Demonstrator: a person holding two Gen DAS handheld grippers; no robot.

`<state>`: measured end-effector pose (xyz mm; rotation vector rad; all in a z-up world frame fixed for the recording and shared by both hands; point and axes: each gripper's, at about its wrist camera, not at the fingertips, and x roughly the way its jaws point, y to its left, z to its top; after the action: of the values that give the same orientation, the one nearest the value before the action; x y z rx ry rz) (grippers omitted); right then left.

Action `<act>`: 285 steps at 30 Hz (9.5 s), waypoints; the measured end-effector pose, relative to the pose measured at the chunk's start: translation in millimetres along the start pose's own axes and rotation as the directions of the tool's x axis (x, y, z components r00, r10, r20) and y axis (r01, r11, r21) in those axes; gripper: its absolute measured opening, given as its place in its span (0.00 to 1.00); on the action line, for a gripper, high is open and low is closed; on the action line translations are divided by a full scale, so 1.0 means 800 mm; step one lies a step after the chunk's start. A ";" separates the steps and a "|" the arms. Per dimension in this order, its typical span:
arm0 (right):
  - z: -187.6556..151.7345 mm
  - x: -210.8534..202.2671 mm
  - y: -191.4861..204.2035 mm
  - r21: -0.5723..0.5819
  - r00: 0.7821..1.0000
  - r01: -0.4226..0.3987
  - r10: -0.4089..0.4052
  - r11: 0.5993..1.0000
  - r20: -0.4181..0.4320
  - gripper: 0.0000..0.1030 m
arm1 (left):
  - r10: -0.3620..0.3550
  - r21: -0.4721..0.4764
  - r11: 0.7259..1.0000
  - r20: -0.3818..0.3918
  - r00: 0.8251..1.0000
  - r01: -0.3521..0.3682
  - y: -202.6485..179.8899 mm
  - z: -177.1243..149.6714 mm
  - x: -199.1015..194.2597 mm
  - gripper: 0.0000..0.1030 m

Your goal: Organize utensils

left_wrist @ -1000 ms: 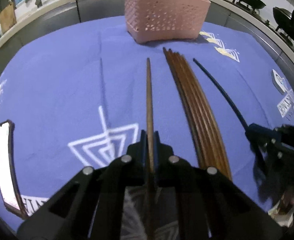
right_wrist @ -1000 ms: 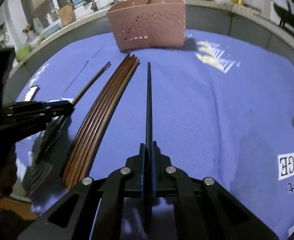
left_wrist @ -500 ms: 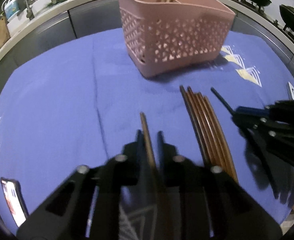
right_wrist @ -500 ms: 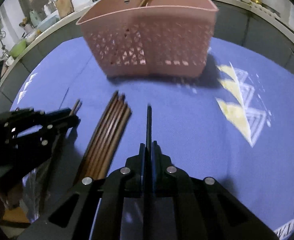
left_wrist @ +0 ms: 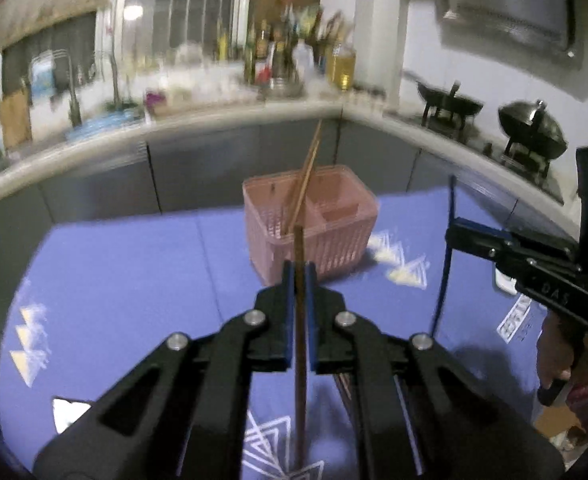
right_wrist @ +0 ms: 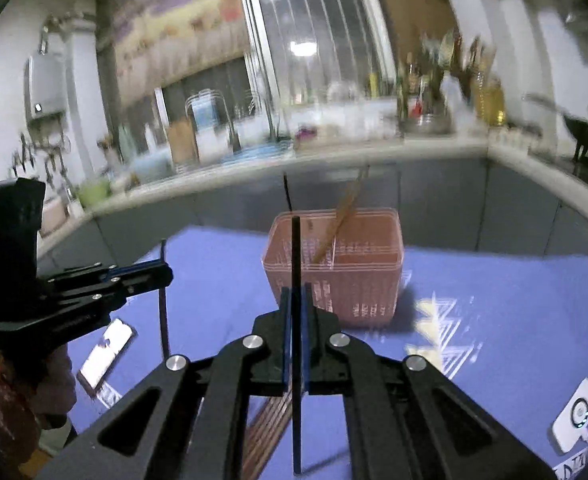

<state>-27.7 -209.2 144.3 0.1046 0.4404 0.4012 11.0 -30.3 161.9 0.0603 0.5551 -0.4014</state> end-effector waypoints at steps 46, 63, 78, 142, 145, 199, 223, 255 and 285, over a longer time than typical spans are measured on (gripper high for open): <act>0.135 0.112 -0.043 0.167 0.998 0.042 -0.034 0.985 -0.049 0.28 | 0.241 -0.152 0.962 0.073 0.968 -0.228 0.031 0.134 0.085 0.56; -0.149 0.075 0.005 0.193 0.909 0.095 -0.006 0.977 -0.416 0.16 | 0.078 -0.121 0.986 -0.295 0.952 -0.118 -0.004 -0.111 0.076 0.26; -0.160 0.063 0.018 0.124 0.907 0.100 -0.039 0.987 -0.420 0.15 | 0.055 -0.052 0.995 -0.382 0.923 -0.081 -0.050 -0.151 0.103 0.26; -0.192 0.033 -0.017 0.105 0.874 0.124 -0.059 0.987 -0.482 0.07 | 0.041 -0.016 0.998 -0.436 0.899 -0.053 -0.030 -0.175 0.084 0.06; -0.196 0.018 -0.024 0.120 0.865 0.101 -0.027 0.988 -0.501 0.08 | 0.020 -0.003 1.000 -0.452 0.892 -0.024 -0.028 -0.181 0.073 0.08; 0.213 0.062 0.017 -0.028 0.955 0.146 -0.134 0.989 0.264 0.05 | 0.134 -0.039 0.991 0.293 0.947 -0.128 -0.007 0.220 -0.001 0.04; 0.108 0.029 -0.017 0.187 0.974 0.060 -0.098 0.981 0.203 0.58 | 0.289 -0.116 0.954 0.104 0.952 -0.277 0.011 0.116 0.034 0.42; -0.096 -0.015 0.005 0.396 0.993 0.106 -0.079 0.912 -0.084 0.58 | 0.446 -0.033 0.891 -0.108 0.888 -0.452 -0.016 -0.065 -0.006 0.56; -0.111 -0.012 -0.010 0.431 0.989 0.138 -0.105 0.892 -0.100 0.59 | 0.362 -0.007 0.931 -0.124 0.924 -0.365 -0.053 -0.071 0.001 0.86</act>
<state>-71.3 -219.4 66.4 0.4994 0.6032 0.1759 -33.1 -60.1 115.2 0.1575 0.6542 -0.0256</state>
